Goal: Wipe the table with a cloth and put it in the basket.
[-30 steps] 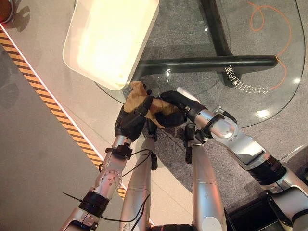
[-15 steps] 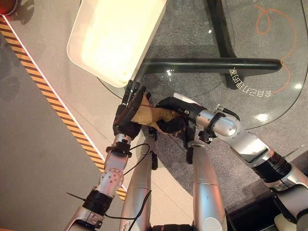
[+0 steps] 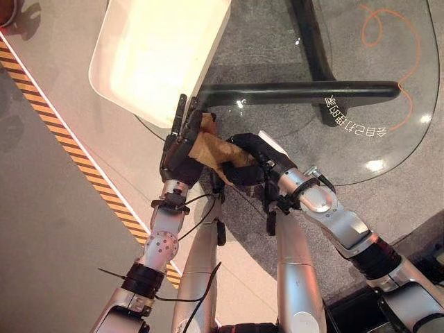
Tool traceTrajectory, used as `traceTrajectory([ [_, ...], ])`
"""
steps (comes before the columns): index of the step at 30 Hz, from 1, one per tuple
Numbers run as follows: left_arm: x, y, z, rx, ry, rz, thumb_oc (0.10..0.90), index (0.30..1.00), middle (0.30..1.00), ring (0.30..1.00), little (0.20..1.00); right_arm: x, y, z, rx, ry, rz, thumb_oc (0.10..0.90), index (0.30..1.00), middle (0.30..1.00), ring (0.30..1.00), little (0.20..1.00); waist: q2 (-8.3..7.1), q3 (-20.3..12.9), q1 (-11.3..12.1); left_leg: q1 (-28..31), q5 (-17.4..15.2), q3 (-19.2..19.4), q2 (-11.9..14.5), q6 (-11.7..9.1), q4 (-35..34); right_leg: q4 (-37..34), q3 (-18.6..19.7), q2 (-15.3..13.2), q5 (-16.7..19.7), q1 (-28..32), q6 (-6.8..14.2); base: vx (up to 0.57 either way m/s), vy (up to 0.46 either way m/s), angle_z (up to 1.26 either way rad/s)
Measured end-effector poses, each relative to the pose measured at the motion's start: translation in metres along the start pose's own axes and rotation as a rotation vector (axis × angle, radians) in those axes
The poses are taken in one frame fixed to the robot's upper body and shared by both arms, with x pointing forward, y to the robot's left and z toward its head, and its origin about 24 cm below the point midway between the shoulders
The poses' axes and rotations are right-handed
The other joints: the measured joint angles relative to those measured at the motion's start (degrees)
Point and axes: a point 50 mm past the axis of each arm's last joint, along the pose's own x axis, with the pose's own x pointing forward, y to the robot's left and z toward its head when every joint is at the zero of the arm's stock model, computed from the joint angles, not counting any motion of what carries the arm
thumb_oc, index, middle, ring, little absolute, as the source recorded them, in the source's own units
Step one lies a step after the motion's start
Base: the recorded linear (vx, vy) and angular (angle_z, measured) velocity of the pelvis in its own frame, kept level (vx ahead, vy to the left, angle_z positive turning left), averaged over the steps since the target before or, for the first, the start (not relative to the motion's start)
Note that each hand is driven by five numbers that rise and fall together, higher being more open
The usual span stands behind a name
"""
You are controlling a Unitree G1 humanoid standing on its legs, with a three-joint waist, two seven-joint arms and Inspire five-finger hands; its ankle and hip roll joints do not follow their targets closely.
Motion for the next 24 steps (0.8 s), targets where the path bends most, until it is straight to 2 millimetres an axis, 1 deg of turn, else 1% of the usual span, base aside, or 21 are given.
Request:
traceTrajectory([
  [3, -0.0004, 0.0001, 0.0000, 0.014, 0.003, -0.002, 0.800, 0.900, 0.900, 0.900, 0.900, -0.0009, 0.0003, -0.0008, 0.003, 0.001, -0.001, 0.100, 0.300, 0.300, 0.300, 0.200, 0.00, 0.0, 0.0, 0.0, 0.0, 0.1, 0.0, 0.0, -0.3, -0.1, 0.1, 0.0, 0.0, -0.1, 0.0, 0.00, 0.000, 0.00],
  [5, -0.0008, -0.0004, 0.0013, 0.088, 0.013, -0.014, 0.800, 0.900, 0.900, 0.900, 0.900, -0.0012, 0.0010, -0.0016, 0.003, 0.003, -0.001, 0.100, 0.300, 0.300, 0.300, 0.200, 0.00, 0.0, 0.2, 0.1, 0.3, 0.2, 0.0, 0.2, -0.9, -0.4, 0.3, 0.0, 0.0, -0.3, 0.0, 0.00, 0.037, -0.02],
  [6, -0.0008, -0.0004, 0.0013, 0.088, 0.013, -0.014, 0.800, 0.900, 0.900, 0.900, 0.900, -0.0012, 0.0010, -0.0016, 0.003, 0.003, -0.001, 0.100, 0.300, 0.300, 0.300, 0.200, 0.00, 0.0, 0.2, 0.1, 0.3, 0.2, 0.0, 0.2, -0.9, -0.4, 0.3, 0.0, 0.0, -0.3, 0.0, 0.01, 0.038, -0.03],
  [7, -0.0003, -0.0013, 0.0045, 0.190, 0.030, -0.032, 0.800, 0.900, 0.900, 0.900, 0.900, -0.0013, 0.0014, -0.0021, 0.002, 0.005, -0.010, 0.100, 0.300, 0.300, 0.300, 0.200, 0.01, 0.0, 0.2, 0.1, 0.4, 0.3, 0.0, 0.1, -0.9, -0.5, 0.4, 0.0, 0.0, -0.3, 0.0, 0.00, 0.000, 0.00],
  [8, 0.0002, -0.0018, 0.0058, 0.234, 0.038, -0.039, 0.800, 0.900, 0.900, 0.900, 0.900, -0.0013, 0.0015, -0.0022, 0.000, 0.005, -0.015, 0.100, 0.300, 0.300, 0.300, 0.200, 0.01, 0.0, 0.2, 0.1, 0.4, 0.3, 0.0, 0.1, -0.9, -0.4, 0.5, 0.0, 0.0, -0.3, 0.0, 0.02, 0.037, -0.03],
  [10, 0.0028, -0.0048, 0.0072, 0.392, 0.071, -0.058, 0.800, 0.900, 0.900, 0.900, 0.900, -0.0014, 0.0021, -0.0030, -0.003, 0.009, -0.036, 0.100, 0.300, 0.300, 0.300, 0.200, 0.01, 0.0, 0.5, 0.3, 0.4, 0.5, -0.1, 0.1, -0.9, -0.3, 0.8, 0.0, 0.0, -0.3, 0.0, 0.01, 0.012, -0.02],
  [13, 0.0045, -0.0064, 0.0072, 0.499, 0.087, -0.061, 0.800, 0.900, 0.900, 0.900, 0.900, -0.0014, 0.0013, -0.0032, -0.003, 0.010, -0.062, 0.100, 0.300, 0.300, 0.300, 0.200, 0.01, 0.0, 0.5, 0.4, 0.4, 0.6, -0.1, 0.1, -0.8, -0.2, 1.0, 0.0, 0.0, -0.3, 0.1, 0.00, 0.010, -0.01],
  [24, 0.0066, -0.0078, 0.0017, 0.696, 0.137, -0.058, 0.800, 0.900, 0.900, 0.900, 0.900, -0.0032, -0.0003, -0.0073, -0.012, 0.036, -0.126, 0.100, 0.300, 0.300, 0.300, 0.200, 0.02, 0.0, 0.6, 0.5, 0.5, 1.0, 0.1, 0.0, -0.7, -0.1, 1.1, 0.1, 0.0, -0.3, 0.1, 0.00, 0.000, 0.00],
])
